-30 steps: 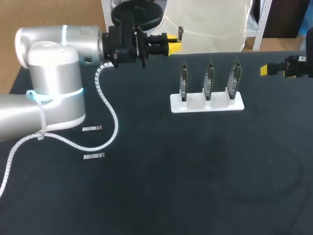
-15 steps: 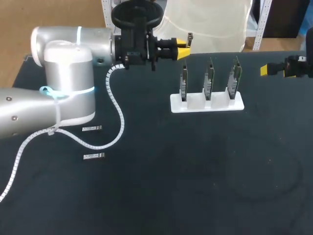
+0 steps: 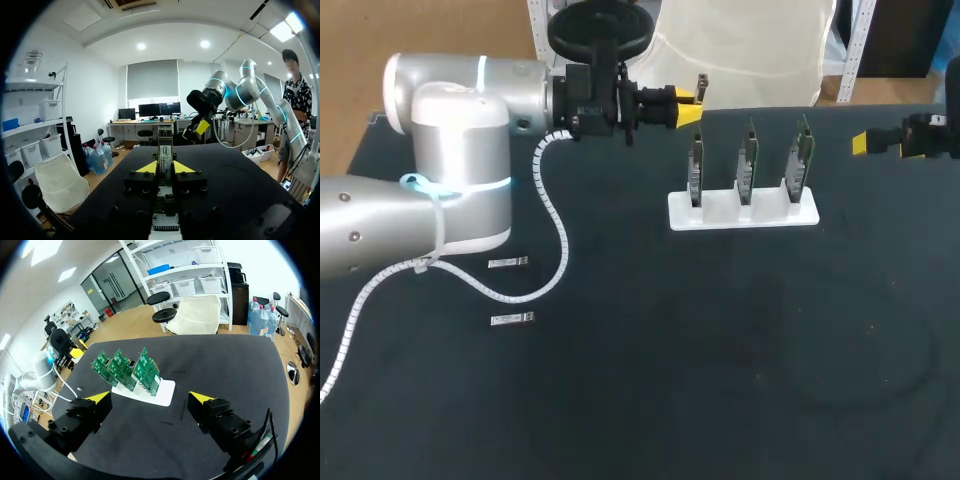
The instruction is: Pick up the optical module with the left hand, and insert it into the network port with the right hand.
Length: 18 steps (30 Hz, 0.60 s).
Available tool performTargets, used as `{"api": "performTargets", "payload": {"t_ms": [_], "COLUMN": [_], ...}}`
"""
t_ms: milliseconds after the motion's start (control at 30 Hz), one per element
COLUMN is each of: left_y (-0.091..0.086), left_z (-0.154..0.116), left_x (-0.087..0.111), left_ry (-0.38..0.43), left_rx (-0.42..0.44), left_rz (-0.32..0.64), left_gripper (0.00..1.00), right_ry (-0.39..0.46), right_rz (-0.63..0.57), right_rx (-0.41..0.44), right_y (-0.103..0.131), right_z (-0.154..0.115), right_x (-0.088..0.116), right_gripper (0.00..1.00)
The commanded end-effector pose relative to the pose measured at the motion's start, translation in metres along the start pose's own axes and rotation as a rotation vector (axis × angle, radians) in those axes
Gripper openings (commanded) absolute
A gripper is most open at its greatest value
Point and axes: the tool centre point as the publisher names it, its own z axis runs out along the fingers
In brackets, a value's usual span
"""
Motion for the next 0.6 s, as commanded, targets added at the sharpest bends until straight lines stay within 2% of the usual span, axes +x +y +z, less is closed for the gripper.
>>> {"api": "performTargets", "payload": {"t_ms": [33, 600], "left_y": [-0.004, -0.014], "left_z": [-0.001, -0.002], "left_x": [0.000, 0.005], "left_ry": [0.000, 0.015], "left_rx": [-0.004, 0.001], "left_rz": [-0.012, -0.053], "left_gripper": [0.00, 0.00], "right_ry": [0.000, 0.000], "right_rz": [0.000, 0.000], "right_rx": [0.000, 0.000], "right_y": [0.000, 0.000], "right_z": [0.000, 0.000], "right_x": [0.000, 0.000], "right_gripper": [1.00, 1.00]}}
